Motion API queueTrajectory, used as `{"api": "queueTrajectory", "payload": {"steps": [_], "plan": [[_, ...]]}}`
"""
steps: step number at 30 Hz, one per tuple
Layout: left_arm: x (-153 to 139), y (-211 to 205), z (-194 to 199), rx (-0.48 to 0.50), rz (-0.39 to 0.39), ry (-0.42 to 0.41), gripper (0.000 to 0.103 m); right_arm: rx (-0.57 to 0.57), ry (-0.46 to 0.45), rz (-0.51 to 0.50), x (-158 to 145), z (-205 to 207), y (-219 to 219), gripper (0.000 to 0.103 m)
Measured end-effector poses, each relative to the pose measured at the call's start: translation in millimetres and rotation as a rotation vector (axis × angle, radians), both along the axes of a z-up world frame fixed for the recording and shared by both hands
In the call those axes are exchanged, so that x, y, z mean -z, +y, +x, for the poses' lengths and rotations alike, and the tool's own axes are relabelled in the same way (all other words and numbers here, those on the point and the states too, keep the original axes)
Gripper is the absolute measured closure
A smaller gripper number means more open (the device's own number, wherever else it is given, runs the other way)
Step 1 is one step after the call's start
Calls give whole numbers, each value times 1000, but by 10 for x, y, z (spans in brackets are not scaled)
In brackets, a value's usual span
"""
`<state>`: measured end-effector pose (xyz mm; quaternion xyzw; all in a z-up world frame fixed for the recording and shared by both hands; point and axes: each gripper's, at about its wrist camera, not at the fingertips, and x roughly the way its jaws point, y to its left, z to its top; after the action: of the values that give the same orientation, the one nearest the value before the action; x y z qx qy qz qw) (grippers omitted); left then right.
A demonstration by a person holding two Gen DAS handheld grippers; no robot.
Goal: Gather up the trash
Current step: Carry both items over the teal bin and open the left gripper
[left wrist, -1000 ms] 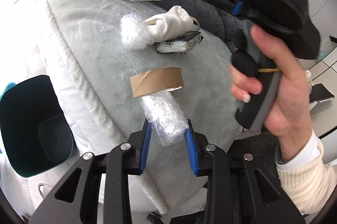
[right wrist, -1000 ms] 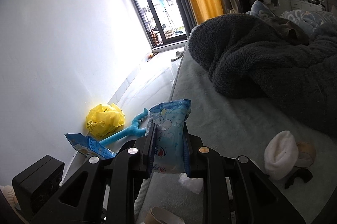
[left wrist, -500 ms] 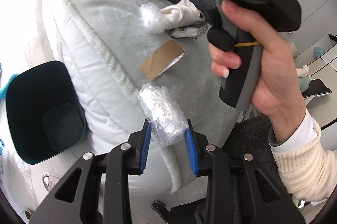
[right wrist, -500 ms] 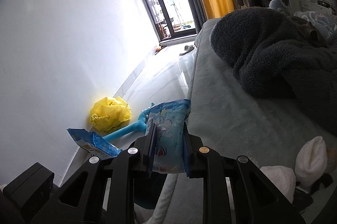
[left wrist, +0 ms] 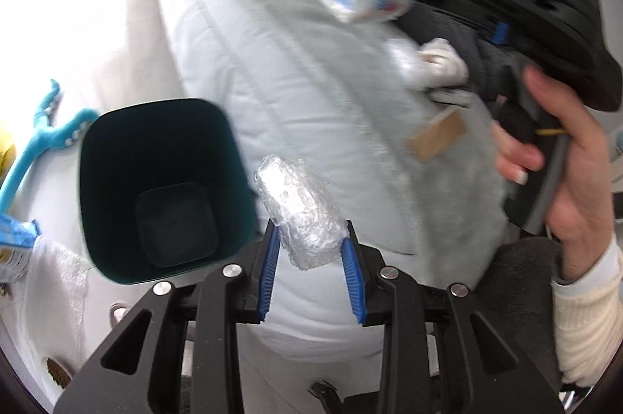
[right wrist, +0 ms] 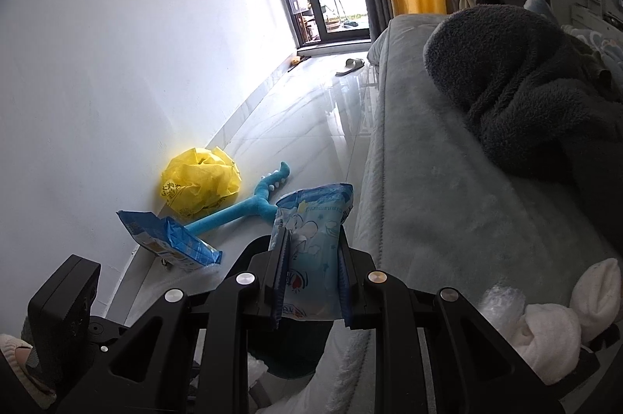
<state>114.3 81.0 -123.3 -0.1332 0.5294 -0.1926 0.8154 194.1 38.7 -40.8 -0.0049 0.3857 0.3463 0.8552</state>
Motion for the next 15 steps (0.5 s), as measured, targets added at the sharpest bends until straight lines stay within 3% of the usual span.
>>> {"api": "queueTrajectory", "payload": {"steps": [15], "plan": [[514,731,54,-213,135,72,67,-105,117,-99,510,-163,811,80]]}}
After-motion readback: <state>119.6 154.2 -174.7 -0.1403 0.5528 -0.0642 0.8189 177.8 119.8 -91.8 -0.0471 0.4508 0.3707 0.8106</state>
